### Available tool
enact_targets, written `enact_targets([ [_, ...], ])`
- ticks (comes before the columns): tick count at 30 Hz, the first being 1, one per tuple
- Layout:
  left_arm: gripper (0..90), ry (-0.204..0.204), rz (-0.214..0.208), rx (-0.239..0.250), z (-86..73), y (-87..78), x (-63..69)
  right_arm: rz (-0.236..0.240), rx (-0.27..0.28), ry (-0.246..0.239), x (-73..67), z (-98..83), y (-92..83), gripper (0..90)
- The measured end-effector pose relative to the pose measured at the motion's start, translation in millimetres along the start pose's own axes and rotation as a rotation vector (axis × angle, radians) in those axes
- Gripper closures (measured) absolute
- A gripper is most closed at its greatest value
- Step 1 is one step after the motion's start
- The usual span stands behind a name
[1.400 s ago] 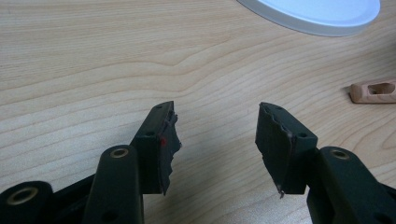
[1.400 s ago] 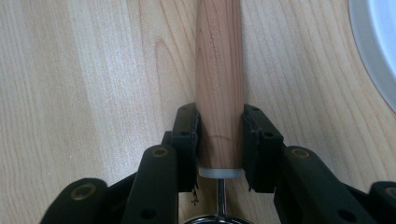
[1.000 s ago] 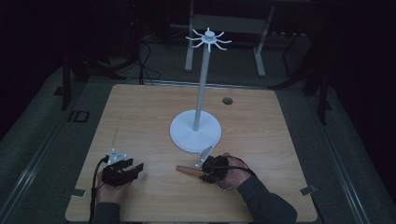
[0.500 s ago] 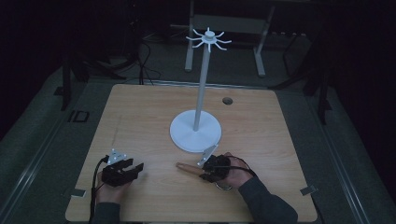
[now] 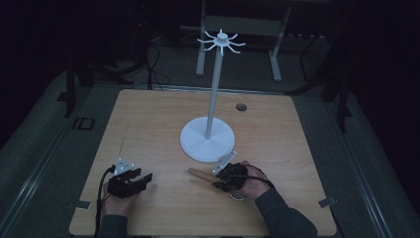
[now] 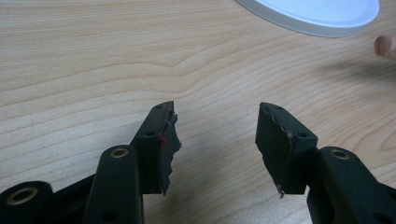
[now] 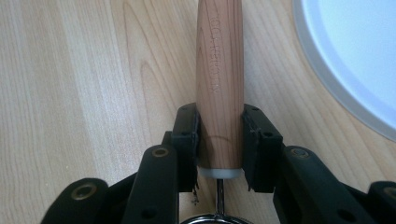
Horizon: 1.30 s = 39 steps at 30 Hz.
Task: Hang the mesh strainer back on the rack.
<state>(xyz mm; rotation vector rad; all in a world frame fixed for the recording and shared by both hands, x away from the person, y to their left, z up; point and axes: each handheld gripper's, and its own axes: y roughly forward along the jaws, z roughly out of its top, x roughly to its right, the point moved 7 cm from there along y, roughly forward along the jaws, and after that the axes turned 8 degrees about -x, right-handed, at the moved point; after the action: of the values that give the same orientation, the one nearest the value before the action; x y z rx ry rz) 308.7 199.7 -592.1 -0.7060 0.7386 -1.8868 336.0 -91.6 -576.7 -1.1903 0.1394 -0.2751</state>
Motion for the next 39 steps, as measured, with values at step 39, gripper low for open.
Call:
enact_targets([
  [39,47.7,0.001,0.002,0.001,0.1,0.8,0.4,-0.062,0.245,0.178,34.1,-11.6,-48.5,69.2],
])
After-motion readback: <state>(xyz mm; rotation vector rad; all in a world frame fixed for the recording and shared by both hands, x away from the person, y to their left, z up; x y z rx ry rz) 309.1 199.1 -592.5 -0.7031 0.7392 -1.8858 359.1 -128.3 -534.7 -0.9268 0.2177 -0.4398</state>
